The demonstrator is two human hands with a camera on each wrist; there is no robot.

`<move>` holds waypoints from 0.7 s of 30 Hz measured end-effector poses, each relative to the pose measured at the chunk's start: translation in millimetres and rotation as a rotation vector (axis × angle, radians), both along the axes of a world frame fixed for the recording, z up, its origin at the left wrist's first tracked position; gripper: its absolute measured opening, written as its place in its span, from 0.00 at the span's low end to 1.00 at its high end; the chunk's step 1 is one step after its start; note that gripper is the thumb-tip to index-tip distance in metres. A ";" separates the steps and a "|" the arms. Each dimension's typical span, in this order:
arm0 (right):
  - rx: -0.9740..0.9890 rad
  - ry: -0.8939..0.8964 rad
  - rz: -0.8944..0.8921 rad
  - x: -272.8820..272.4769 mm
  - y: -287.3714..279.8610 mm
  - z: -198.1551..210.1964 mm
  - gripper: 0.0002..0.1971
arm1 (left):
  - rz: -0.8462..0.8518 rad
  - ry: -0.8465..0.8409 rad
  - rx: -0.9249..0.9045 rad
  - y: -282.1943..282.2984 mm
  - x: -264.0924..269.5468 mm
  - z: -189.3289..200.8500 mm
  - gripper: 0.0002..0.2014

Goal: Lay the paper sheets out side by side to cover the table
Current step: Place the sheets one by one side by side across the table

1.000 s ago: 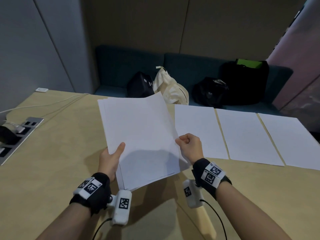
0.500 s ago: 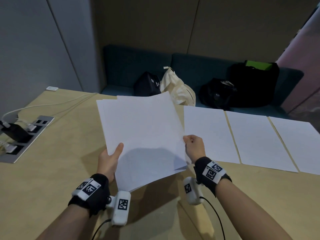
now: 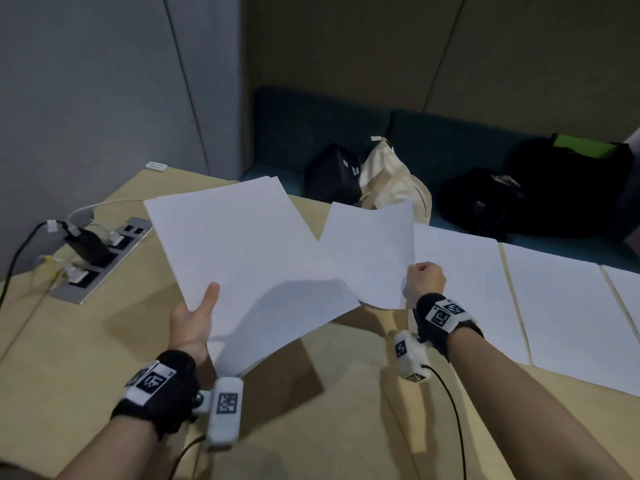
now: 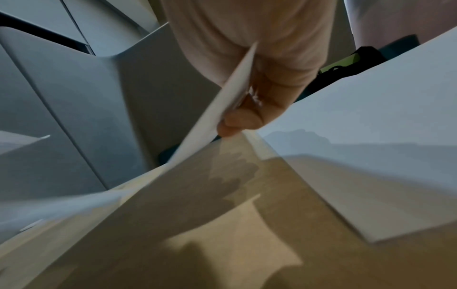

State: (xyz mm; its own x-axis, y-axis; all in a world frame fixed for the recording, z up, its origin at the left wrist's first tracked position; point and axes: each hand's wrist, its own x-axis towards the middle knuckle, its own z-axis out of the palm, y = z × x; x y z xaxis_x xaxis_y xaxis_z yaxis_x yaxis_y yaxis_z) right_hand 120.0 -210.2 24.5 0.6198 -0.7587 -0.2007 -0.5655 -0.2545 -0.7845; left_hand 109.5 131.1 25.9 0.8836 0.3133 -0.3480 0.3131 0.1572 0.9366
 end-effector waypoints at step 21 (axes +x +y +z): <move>-0.601 0.399 0.646 -33.4 58.7 -24.8 0.18 | -0.077 0.003 0.003 -13.2 -3.4 -8.4 0.20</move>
State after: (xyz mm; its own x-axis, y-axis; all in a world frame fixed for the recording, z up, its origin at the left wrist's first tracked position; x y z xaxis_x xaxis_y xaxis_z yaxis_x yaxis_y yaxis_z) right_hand 86.6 -151.5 -0.3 0.9236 -0.3402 -0.1769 -0.3724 -0.9057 -0.2026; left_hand 106.1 117.9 17.5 0.9041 0.2456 -0.3496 0.3267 0.1300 0.9361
